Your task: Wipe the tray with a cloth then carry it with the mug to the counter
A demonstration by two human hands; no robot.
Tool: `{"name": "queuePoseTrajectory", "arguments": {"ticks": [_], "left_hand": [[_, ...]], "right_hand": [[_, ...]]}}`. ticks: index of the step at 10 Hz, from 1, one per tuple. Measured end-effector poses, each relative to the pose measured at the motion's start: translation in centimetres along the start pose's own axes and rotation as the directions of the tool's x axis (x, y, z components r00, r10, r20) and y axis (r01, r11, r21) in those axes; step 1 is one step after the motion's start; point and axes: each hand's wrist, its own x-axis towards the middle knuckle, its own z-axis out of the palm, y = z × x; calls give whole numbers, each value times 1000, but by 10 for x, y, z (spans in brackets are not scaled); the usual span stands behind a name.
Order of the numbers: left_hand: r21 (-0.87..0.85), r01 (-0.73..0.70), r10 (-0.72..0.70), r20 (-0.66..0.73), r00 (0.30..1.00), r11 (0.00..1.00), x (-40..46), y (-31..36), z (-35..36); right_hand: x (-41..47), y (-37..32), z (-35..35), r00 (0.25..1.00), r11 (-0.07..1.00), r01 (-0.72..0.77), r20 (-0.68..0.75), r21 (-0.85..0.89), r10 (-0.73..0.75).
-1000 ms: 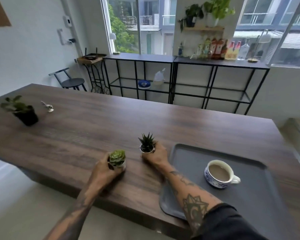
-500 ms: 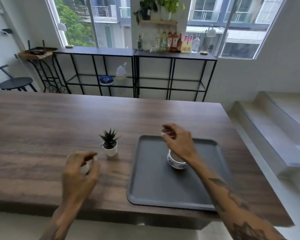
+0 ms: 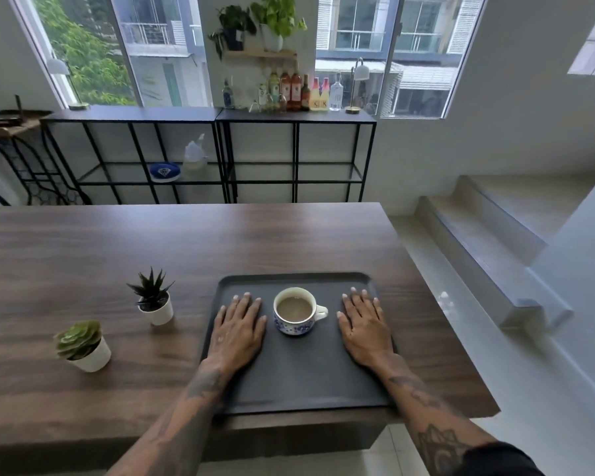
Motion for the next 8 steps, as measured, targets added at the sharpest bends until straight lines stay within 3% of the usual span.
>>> {"name": "queuePoseTrajectory", "arguments": {"ticks": [5,6,7,8], "left_hand": [[51,49,-48,-13,999,998,-8,-2,11],[35,55,-55,-5,998,998,-7,-1,6],[37,53,-53,-4,999,998,-9,0,6],[37,38,-36,-34,999,999,-6,0,9]], "right_hand": [[3,2,0,998,998,50,45,-38,-48],[1,-6,-12,991,999,35,129,-18,-32],[0,-12,-26,998,996,7,55,90,-12],[-2,-14,-97,973,807,90,-223,583,53]]}}
